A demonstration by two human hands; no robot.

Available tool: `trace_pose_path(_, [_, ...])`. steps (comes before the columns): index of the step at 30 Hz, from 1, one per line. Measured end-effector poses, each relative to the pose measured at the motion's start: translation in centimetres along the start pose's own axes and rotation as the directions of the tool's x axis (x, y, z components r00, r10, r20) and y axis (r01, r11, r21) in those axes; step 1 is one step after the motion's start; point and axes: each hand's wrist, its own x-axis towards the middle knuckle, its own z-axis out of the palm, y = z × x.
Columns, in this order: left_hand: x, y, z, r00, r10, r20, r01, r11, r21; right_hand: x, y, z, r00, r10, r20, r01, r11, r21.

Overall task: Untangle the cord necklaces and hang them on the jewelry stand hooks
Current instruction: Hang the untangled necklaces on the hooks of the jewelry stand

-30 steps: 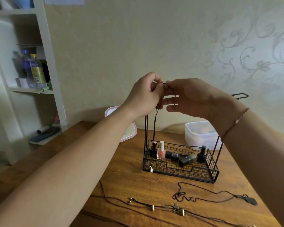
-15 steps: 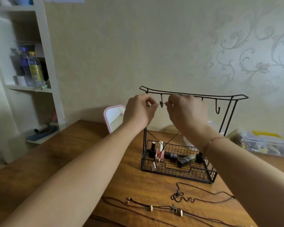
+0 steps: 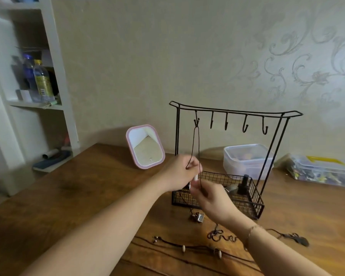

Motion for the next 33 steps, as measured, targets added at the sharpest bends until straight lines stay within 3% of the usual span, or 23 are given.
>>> trace_pose_path(3, [-1.8, -2.4, 0.4, 0.993, -0.067, 0.093, 0.065, 0.998, 0.027, -1.7, 1.1, 0.7, 0.989, 0.002, 0.146, 0.013, 0.995, -0.102])
trace_pose_path(7, [-1.8, -1.7, -1.5, 0.991, -0.074, 0.11, 0.107, 0.937, -0.332, -0.9, 0.6, 1.2, 0.958, 0.155, 0.242, -0.055, 0.926, -0.374])
trace_pose_path(9, [-1.3, 0.4, -3.0, 0.976, 0.019, 0.218, 0.086, 0.881, -0.464, -0.3, -0.2, 1.4, 0.967, 0.076, 0.244, 0.048, 0.884, -0.465])
trace_pose_path(11, [-0.8, 2.5, -4.1, 0.956, 0.079, 0.282, 0.072, 0.869, -0.489, 0.2, -1.1, 1.4, 0.955, -0.069, 0.288, 0.217, 0.827, -0.52])
trace_pose_path(15, [0.4, 4.9, -5.7, 0.983, 0.061, 0.175, 0.06, 0.79, -0.611, 0.8, -1.3, 1.8, 0.919, -0.092, 0.384, 0.273, 0.851, -0.449])
trace_pose_path(17, [1.2, 5.5, -6.5, 0.995, 0.024, 0.097, 0.047, 0.741, -0.67, 1.3, -1.3, 1.5, 0.951, -0.094, 0.295, 0.219, 0.879, -0.424])
trace_pose_path(20, [2.1, 6.1, -7.2, 0.999, -0.028, -0.017, 0.008, 0.728, -0.686, 3.5, -1.1, 0.8, 0.995, -0.089, -0.045, 0.059, 0.887, -0.458])
trace_pose_path(22, [2.3, 6.3, -7.1, 0.999, -0.037, -0.037, 0.002, 0.73, -0.683, 5.3, -0.5, 0.9, 0.986, 0.117, -0.115, -0.152, 0.92, -0.362])
trace_pose_path(26, [2.3, 5.8, -6.5, 0.998, -0.06, -0.022, 0.034, 0.784, -0.62, 6.5, 0.6, 3.3, 0.906, 0.389, 0.167, -0.334, 0.899, -0.282])
trace_pose_path(29, [2.8, 5.4, -6.7, 0.991, 0.002, -0.13, -0.06, 0.895, -0.443, 5.7, 0.7, 3.6, 0.9, 0.385, 0.205, -0.364, 0.922, -0.13])
trace_pose_path(31, [3.4, 5.4, -7.1, 0.964, 0.132, -0.231, -0.18, 0.963, -0.202, 5.2, 1.1, 2.9, 0.931, 0.326, 0.164, -0.307, 0.942, -0.133])
trace_pose_path(33, [3.9, 5.6, -7.4, 0.937, 0.254, -0.241, -0.265, 0.964, -0.01, 4.8, 1.4, 2.2, 0.961, 0.255, 0.104, -0.244, 0.964, -0.106])
